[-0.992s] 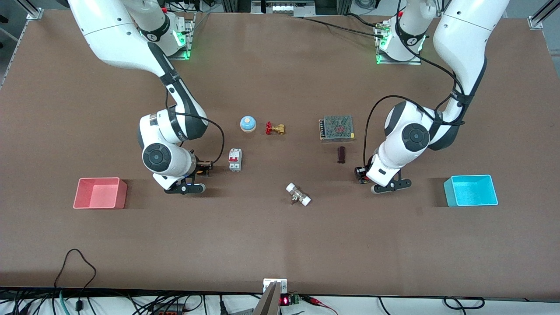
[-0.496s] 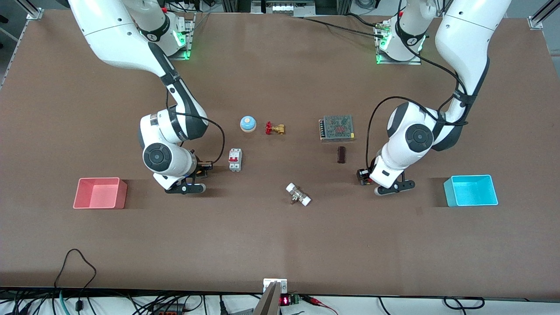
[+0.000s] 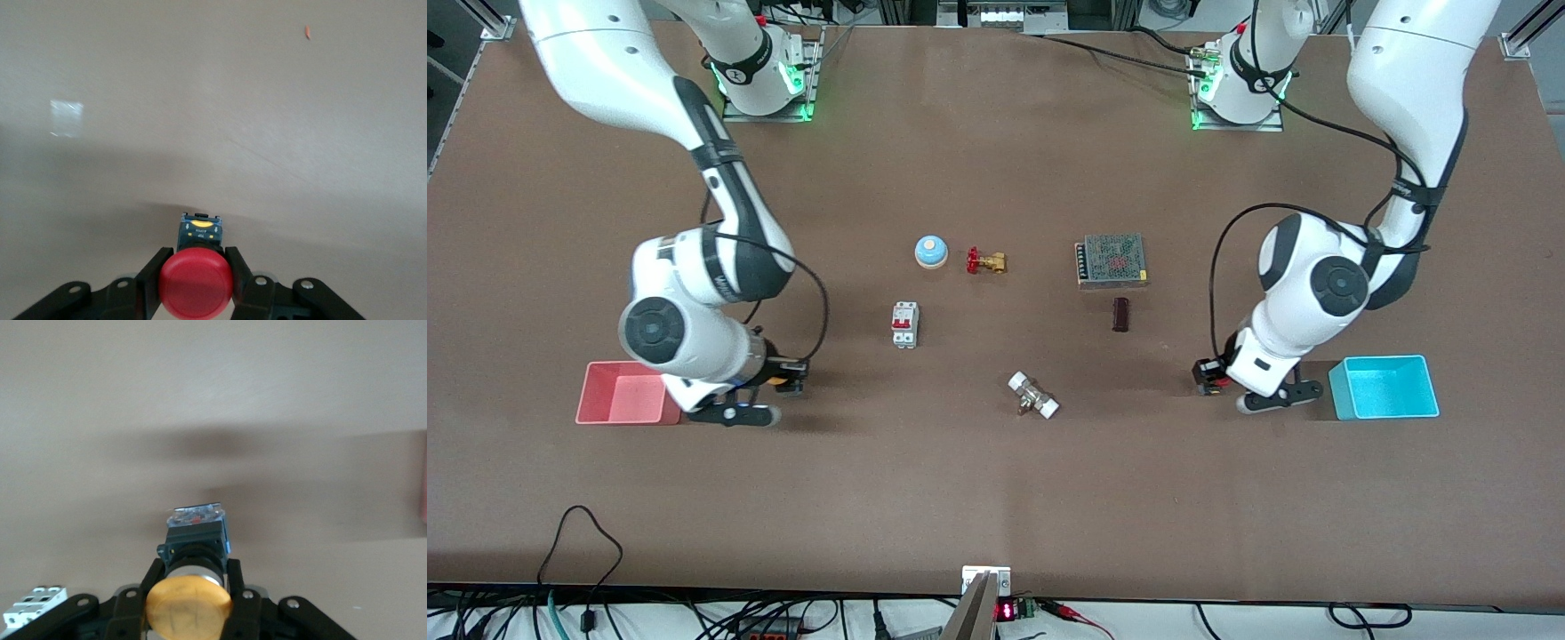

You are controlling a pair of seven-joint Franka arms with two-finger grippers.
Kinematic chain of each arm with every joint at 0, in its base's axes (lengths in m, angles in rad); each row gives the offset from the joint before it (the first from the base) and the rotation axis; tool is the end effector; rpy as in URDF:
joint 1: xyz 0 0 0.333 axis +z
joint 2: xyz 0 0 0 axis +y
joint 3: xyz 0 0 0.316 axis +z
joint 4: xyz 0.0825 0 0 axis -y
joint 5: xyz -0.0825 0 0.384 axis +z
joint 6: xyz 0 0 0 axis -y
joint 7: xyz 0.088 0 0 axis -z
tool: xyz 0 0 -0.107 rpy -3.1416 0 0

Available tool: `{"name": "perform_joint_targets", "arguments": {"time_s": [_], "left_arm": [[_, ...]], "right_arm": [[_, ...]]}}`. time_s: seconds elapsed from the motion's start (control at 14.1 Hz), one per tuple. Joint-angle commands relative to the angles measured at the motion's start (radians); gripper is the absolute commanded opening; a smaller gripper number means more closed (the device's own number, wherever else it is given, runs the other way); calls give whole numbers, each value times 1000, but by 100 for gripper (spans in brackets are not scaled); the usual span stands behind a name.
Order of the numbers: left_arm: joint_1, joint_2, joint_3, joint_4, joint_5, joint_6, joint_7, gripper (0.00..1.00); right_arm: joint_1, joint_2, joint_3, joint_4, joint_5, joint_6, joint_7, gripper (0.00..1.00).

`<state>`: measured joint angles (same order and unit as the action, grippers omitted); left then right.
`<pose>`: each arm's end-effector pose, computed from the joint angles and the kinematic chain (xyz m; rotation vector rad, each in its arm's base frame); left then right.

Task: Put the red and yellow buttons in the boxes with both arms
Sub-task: 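Carry the yellow button to the pink box while the left gripper carries red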

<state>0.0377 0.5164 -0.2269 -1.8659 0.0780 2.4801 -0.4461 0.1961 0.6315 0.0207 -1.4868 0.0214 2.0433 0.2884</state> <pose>0.6411 -0.1129 0.2551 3.0273 0.3541 0.1357 0.6875 0.1502 0.2967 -3.1249 0.1338 0.1256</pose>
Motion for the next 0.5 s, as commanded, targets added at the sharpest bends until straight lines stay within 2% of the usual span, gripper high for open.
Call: {"name": "perform_joint_targets", "arguments": {"time_s": [0.0,0.21,0.43], "left_arm": [[46,-19,-3,42,17,-77,81,36],[105,-19,-5,144,16,-226,191,36],[171,-19,-5,188,16,-276,297,36]], "right_arm": [[-105,-12,10,51,-32,-89,-95,20],[-229,-12,10,105,-58,-185,-285,20],[-326,-3,10,111,-60,-195,-454,20]]}}
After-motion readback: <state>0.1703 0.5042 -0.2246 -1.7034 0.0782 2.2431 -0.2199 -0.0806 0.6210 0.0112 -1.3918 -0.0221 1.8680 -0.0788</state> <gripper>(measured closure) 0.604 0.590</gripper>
